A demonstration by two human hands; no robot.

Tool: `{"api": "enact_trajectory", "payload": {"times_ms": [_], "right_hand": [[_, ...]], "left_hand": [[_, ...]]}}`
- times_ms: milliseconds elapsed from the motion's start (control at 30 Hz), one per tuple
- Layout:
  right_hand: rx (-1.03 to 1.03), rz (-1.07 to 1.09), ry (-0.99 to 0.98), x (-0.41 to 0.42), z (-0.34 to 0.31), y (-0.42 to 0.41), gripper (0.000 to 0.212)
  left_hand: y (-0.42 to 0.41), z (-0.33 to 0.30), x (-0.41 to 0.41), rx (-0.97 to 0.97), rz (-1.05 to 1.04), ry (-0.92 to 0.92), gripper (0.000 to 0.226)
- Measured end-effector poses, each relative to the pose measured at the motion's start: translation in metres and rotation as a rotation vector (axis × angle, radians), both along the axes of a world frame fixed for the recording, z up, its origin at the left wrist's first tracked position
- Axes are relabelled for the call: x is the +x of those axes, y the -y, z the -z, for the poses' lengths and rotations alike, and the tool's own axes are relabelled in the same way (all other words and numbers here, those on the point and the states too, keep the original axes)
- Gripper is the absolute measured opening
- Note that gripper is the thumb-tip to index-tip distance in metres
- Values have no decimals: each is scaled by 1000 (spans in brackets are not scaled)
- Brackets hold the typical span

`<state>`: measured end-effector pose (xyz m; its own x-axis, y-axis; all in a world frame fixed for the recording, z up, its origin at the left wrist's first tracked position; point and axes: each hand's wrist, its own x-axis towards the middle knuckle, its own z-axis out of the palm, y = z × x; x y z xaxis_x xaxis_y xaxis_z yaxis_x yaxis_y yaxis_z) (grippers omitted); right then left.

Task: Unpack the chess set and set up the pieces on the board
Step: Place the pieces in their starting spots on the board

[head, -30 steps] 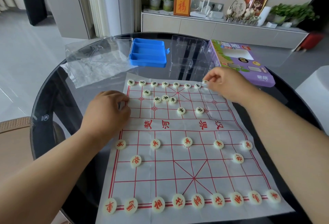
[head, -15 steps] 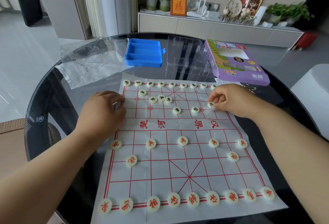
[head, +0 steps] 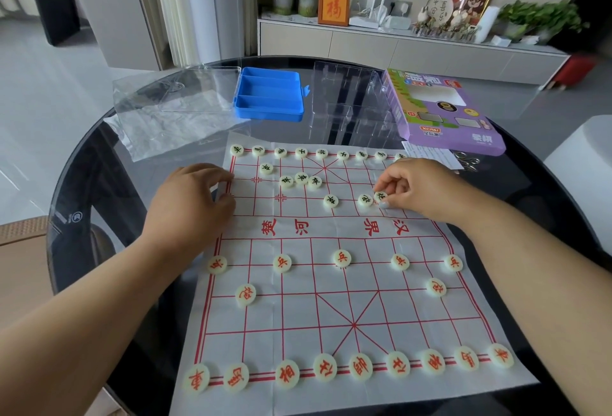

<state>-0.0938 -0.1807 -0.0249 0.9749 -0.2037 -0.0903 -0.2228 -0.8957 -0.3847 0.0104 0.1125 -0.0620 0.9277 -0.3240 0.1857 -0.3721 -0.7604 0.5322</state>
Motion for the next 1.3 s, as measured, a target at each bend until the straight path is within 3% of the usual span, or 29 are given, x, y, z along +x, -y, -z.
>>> {"api": "enact_trajectory", "payload": {"times_ms": [467, 700, 800, 900, 1033, 1167, 1300], "right_hand": [[109, 14, 17, 0, 0, 3, 24], [58, 8, -3, 0, -1, 1, 20], [-7, -1, 86, 4, -8, -5, 20], [-1, -66, 195, 17, -9, -32, 14], [-13, -235, 144, 31, 2, -71, 23], [30, -136, 211, 43, -1, -69, 32], [17, -59, 236, 56, -5, -64, 27]], "left_hand": [[1, -1, -1, -21, -7, -9, 32], [1, -1, -1, -26, -20, -30, 34], [0, 0, 0, -48, -20, -46, 34], [-1, 1, 3, -65, -25, -55, 33], [-2, 1, 4, -80, -22, -69, 33], [-2, 1, 4, -101, -35, -79, 33], [-1, 2, 4, -116, -40, -78, 32]]}}
